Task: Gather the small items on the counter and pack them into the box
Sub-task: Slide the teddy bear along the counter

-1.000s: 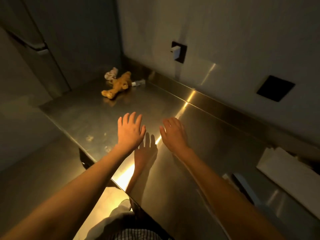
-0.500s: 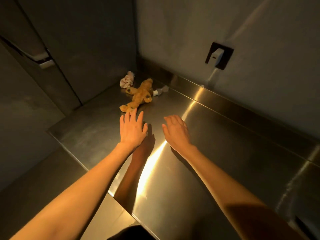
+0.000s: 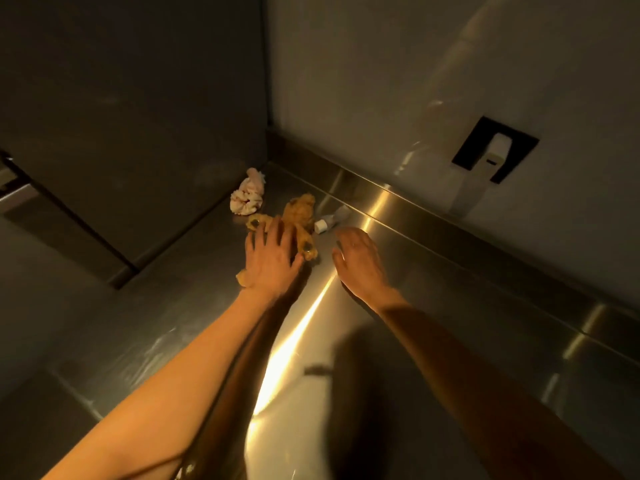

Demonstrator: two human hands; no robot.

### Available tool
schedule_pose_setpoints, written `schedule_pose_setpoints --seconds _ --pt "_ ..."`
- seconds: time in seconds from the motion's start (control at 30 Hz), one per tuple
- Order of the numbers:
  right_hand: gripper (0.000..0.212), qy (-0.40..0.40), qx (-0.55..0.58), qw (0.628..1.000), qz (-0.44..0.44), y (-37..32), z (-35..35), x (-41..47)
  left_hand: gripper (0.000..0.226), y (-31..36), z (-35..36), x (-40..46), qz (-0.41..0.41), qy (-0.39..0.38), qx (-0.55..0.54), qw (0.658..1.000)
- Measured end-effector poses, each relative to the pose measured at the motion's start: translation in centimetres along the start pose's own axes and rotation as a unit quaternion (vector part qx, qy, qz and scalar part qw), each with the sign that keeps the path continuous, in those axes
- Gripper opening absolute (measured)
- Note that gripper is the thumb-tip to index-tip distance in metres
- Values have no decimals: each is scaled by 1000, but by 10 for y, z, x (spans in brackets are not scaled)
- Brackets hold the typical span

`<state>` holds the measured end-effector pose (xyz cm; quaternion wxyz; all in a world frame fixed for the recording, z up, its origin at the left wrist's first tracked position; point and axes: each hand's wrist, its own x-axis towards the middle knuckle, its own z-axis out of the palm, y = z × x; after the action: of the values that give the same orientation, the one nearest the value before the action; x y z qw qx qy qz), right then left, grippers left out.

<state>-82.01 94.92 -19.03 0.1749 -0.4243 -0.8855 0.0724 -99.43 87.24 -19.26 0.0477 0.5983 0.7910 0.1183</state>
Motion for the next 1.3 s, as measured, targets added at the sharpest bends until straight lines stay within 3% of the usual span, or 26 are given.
schedule_pose_setpoints --seconds 0.17,0.3,0.57,0.9,1.3 --pt "42 28 -28 998 -40 34 46 47 72 -6 22 39 4 -15 -9 1000" --pt "34 137 -39 982 -127 58 86 69 66 -13 37 57 -1 0 -36 999" --pt "30 119 -32 979 -163 70 95 88 61 -13 54 69 4 19 -41 999" --pt "28 77 31 995 -52 70 80 41 58 -8 53 45 44 36 -28 998" --pt "33 60 43 995 60 61 40 -85 56 26 54 -50 94 10 -28 995"
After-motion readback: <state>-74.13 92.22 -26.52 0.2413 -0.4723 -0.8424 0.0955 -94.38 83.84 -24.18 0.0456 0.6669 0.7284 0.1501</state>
